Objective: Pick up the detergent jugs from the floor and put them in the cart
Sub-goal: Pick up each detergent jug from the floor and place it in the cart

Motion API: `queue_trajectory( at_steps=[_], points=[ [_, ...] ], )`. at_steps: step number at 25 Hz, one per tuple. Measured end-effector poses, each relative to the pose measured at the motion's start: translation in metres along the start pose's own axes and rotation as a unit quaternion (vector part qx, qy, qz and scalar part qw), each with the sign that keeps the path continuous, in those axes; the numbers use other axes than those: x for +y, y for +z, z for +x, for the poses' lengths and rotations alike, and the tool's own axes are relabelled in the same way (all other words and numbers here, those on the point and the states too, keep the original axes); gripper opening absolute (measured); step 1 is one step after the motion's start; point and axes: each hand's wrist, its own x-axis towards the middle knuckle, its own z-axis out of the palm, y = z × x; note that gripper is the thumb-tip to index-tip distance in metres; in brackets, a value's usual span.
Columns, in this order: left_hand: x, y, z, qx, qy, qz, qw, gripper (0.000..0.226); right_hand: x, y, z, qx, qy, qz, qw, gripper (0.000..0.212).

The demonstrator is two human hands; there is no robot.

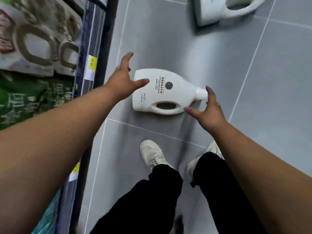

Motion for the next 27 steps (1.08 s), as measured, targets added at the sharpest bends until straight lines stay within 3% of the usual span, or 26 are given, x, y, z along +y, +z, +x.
queue_trajectory(
  at_steps=[6, 9, 14, 17, 22, 27],
  points=[
    [-0.064, 0.065, 0.083, 0.015, -0.016, -0.033, 0.999, 0.106, 0.056, 0.046, 0.088, -0.008, 0.02, 0.062, 0.998, 0.112],
    [-0.087, 0.084, 0.108, 0.016, 0.014, -0.07, 0.997, 0.11, 0.064, 0.061, 0.119, 0.015, 0.01, 0.116, 0.993, 0.114],
    [-0.104, 0.095, 0.121, 0.027, -0.003, -0.276, 0.961, 0.106, 0.06, 0.085, 0.14, 0.115, 0.009, 0.243, 0.963, 0.093],
    [-0.107, 0.095, 0.118, -0.007, -0.025, -0.368, 0.93, 0.097, 0.055, 0.091, 0.144, 0.146, 0.002, 0.273, 0.951, 0.084],
    [-0.101, 0.095, 0.098, -0.023, -0.012, -0.401, 0.916, 0.09, 0.048, 0.081, 0.127, 0.164, -0.03, 0.303, 0.938, 0.077],
    [-0.073, 0.048, 0.034, -0.005, 0.022, -0.439, 0.898, 0.087, 0.005, 0.053, 0.065, 0.169, -0.077, 0.32, 0.929, 0.074]
  ],
)
